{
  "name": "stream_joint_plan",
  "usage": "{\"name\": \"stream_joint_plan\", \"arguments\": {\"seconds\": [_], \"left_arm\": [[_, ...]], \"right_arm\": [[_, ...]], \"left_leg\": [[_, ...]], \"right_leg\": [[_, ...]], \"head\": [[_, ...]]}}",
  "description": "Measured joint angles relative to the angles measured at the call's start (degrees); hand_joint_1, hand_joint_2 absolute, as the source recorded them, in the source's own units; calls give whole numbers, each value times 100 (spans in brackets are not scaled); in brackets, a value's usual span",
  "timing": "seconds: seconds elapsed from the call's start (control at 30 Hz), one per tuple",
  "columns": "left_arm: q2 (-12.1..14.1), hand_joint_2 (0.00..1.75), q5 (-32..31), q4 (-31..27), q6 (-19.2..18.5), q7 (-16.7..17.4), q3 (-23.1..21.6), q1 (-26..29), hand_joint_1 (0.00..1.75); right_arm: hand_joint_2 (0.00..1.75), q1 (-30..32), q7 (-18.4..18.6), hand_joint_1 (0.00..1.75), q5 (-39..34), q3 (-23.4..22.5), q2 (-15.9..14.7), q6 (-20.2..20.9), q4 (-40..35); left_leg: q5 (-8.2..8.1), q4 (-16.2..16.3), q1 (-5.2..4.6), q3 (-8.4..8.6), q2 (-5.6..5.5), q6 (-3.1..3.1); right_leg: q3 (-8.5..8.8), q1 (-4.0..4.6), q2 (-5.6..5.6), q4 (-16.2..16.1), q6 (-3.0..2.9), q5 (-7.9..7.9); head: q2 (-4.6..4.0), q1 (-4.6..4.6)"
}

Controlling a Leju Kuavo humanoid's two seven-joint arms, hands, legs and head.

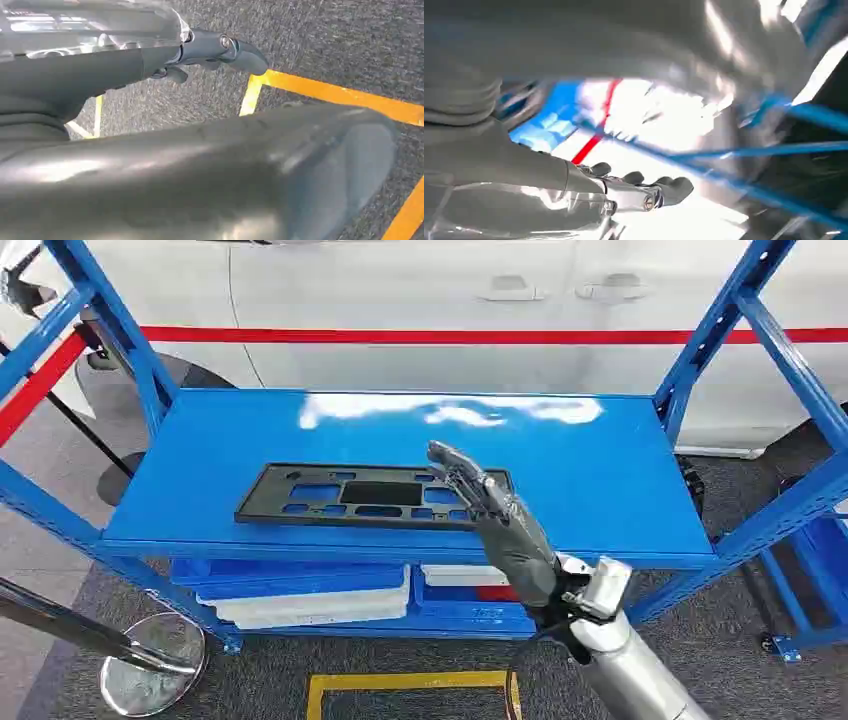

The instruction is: Take the parts from the cabinet and place them on the table.

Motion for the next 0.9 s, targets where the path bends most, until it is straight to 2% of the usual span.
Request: {"name": "stream_joint_plan", "arguments": {"seconds": [0.03, 0.07, 0.13, 0.17, 0.2, 0.23, 0.3, 0.33, 0.37, 0.4, 0.47, 0.5, 0.53, 0.57, 0.63, 0.67, 0.7, 0.73, 0.77, 0.8, 0.83, 0.87, 0.9], "left_arm": [[-2, 0, -7, 2, 2, -22, -7, 7, 0], [-11, 0, -13, 2, 2, -39, -20, 7, 0], [-15, 0, -11, 2, 13, -55, -57, 9, 0], [-15, 0, -9, 2, 13, -68, -68, 18, 0], [-18, 0, -9, 2, 13, -81, -72, 24, 0], [-22, 0, -9, 2, 13, -103, -79, 23, 0], [-22, 0, -13, 4, 11, -136, -96, 18, 0], [-22, 0, -20, 4, 7, -138, -101, 4, 0], [-22, 0, -33, 4, 2, -138, -103, -5, 0], [-22, 0, -61, 4, 2, -138, -109, -12, 0], [-22, 0, -72, 4, 2, -138, -133, -6, 0], [-24, 0, -77, 4, 2, -138, -149, -11, 0], [-26, 0, -79, 4, 2, -138, -155, -4, 0], [-24, 0, -81, 4, 2, -138, -168, -6, 0], [-18, 0, -87, 4, 7, -138, -216, -19, 0], [-15, 0, -105, 4, 9, -138, -232, -21, 0], [-15, 0, -114, 4, 15, -138, -240, -15, 0], [-18, 0, -114, 4, 15, -138, -243, -11, 0], [-18, 0, -116, 4, 13, -138, -247, -11, 0], [-20, 0, -118, 4, 13, -138, -251, -18, 0], [-24, 0, -120, 4, 13, -138, -265, -23, 0], [-24, 0, -120, 4, 15, -138, -278, -24, 0], [-24, 0, -122, 4, 15, -138, -286, -33, 0]], "right_arm": [[175, 50, -33, 0, 436, 48, -9, -280, 118], [175, 101, -120, 0, 950, 148, -24, -610, 305], [175, 173, -181, 0, 1580, 324, -57, -983, 577], [175, 173, -162, 0, 1977, 429, -66, -1226, 713], [175, 151, -103, 0, 2404, 523, -68, -1534, 850], [175, 92, -21, 0, 2853, 632, -72, -1856, 1001], [175, -90, 136, 0, 3670, 921, -116, -2468, 1279], [175, -172, 223, 0, 4083, 1100, -162, -2769, 1401], [175, -247, 330, 0, 4471, 1254, -199, -3014, 1509], [175, -323, 426, 0, 4824, 1398, -216, -3226, 1631], [175, -442, 547, 0, 5155, 1598, -216, -3440, 1803], [175, -497, 592, 0, 5235, 1693, -216, -3507, 1881], [175, -528, 634, 0, 5319, 1744, -216, -3580, 1943], [175, -592, 708, 0, 5455, 1825, -216, -3725, 2036], [175, -714, 894, 0, 5745, 2007, -214, -4021, 2234], [175, -740, 980, 0, 5879, 2083, -214, -4144, 2312], [175, -761, 1082, 0, 6021, 2164, -214, -4279, 2400], [175, -784, 1174, 0, 6134, 2227, -214, -4382, 2476], [175, -833, 1261, 0, 6210, 2292, -214, -4462, 2539], [175, -897, 1309, 0, 6247, 2325, -214, -4493, 2578], [175, -961, 1393, 0, 6298, 2374, -214, -4532, 2638], [175, -1033, 1443, 0, 6311, 2422, -214, -4563, 2697], [175, -1077, 1482, 0, 6324, 2456, -214, -4565, 2729]], "left_leg": [[-124, 171, 0, -53, 21, -36], [-335, 526, 9, -220, 23, -54], [-727, 1416, 19, -661, 24, -101], [-788, 1712, 19, -812, 25, -123], [-705, 1721, 20, -835, 26, -132], [-523, 1501, 22, -742, 27, -134], [-12, 552, 22, -306, 30, -111], [141, 114, 21, -102, 36, -83], [88, -36, -18, -53, 24, -35], [106, -10, -15, -77, 8, 15], [102, 2, -31, -86, -14, 74], [136, -54, 0, -63, -17, 128], [156, -73, 18, -41, -22, 159], [159, -79, 19, -45, -23, 186], [160, -78, 8, -52, -28, 202], [156, -75, 5, -54, -40, 208], [155, -73, 5, -47, -59, 206], [151, -71, 6, -40, -78, 203], [145, -67, 6, -26, -98, 194], [135, -60, 5, -4, -114, 178], [117, -52, 5, 10, -122, 156], [98, -38, -32, -20, -122, 123], [104, -31, -30, -47, -126, 90]], "right_leg": [[30, 7, -13, -26, -19, -4], [36, 9, -35, -26, -60, -13], [37, 18, -59, -23, -75, -24], [38, 21, -60, -20, -77, -27], [46, 21, -60, -20, -79, -32], [53, 20, -58, -15, -73, -38], [77, 17, -52, 5, -47, -64], [81, 20, -55, 13, -20, -81], [68, 67, -53, 59, 17, -104], [66, 66, -68, 50, 41, -95], [73, 61, -83, 36, 88, -91], [79, 70, -78, 44, 119, -108], [57, 38, -67, 130, 134, -195], [-79, 40, -53, 428, 152, -407], [-502, 8, -49, 1355, 183, -842], [-667, 0, -49, 1714, 195, -953], [-751, -5, -49, 1882, 201, -943], [-692, -9, -49, 1740, 198, -792], [-504, -14, -50, 1329, 183, -524], [-237, -16, -50, 784, 157, -247], [13, -12, -53, 276, 124, -36], [111, 35, -61, 111, 107, -147], [88, 28, -55, 84, 103, -139]], "head": [[0, 0], [0, 0], [0, -2], [0, -2], [0, -2], [0, -2], [0, -2], [0, -2], [0, -2], [0, -2], [0, 0], [0, 0], [0, 0], [0, 0], [0, 0], [0, 0], [0, 0], [0, 0], [0, 0], [0, 0], [0, 0], [0, 0], [0, -2]]}}
